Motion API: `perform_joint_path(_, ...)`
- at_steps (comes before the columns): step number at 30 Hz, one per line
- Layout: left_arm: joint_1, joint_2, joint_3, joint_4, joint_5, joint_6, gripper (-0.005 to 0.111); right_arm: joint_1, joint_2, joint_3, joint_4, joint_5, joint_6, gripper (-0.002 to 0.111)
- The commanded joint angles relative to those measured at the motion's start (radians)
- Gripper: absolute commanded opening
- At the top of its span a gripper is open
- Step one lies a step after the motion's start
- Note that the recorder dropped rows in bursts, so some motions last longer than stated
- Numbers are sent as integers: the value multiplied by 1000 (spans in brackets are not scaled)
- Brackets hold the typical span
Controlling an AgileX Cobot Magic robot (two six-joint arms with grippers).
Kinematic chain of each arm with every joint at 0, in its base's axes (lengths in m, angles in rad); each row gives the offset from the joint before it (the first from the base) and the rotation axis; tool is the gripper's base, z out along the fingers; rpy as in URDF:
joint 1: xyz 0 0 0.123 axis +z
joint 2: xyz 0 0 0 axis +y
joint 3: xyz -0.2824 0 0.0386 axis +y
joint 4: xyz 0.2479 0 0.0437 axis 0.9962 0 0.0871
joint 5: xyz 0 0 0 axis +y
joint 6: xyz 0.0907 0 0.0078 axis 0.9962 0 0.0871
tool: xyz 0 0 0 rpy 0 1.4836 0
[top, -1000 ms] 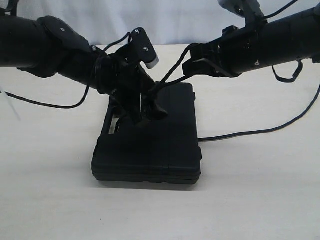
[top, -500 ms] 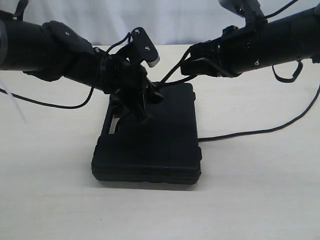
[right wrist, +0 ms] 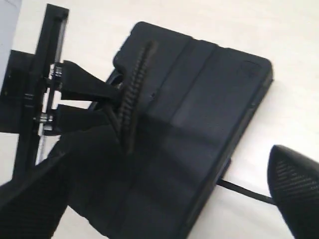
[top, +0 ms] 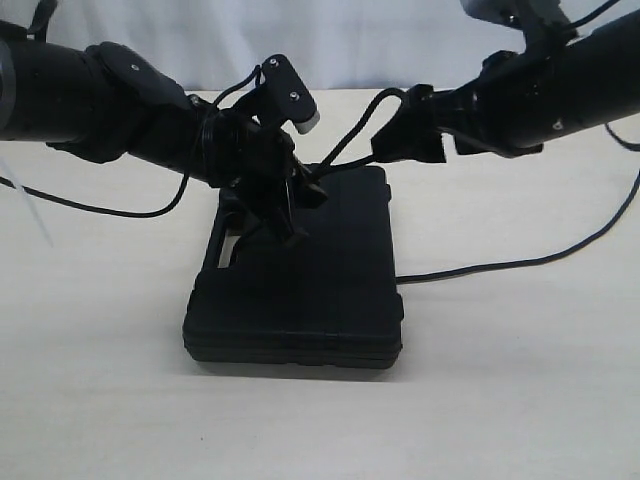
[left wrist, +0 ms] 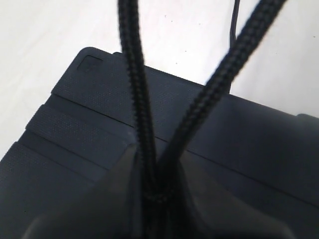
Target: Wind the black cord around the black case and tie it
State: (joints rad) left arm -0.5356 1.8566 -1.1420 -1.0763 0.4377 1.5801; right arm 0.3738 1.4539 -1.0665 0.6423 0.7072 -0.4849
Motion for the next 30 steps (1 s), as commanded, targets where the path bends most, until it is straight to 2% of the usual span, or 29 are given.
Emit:
perform_joint_path(1, -5, 1, 1, -16, -2, -15, 0, -1, -87, -4, -276, -19, 196, 99)
perform_joint_path(5, -5, 1, 1, -16, -2, -20, 0, -9, -130, -4, -511, -21, 385, 99)
perform_joint_path(7, -5, 1, 1, -13, -2, -33, 0, -42, -134, -4, -562, -12, 463, 99)
perform_joint_path(18, -5, 1, 1, -13, -7, -36, 0, -336, -132, -4, -565, 21, 545, 99)
perform_joint_path(30, -5, 1, 1, -13, -3, -36, 0, -511, 48, -4, -594, -62, 577, 97)
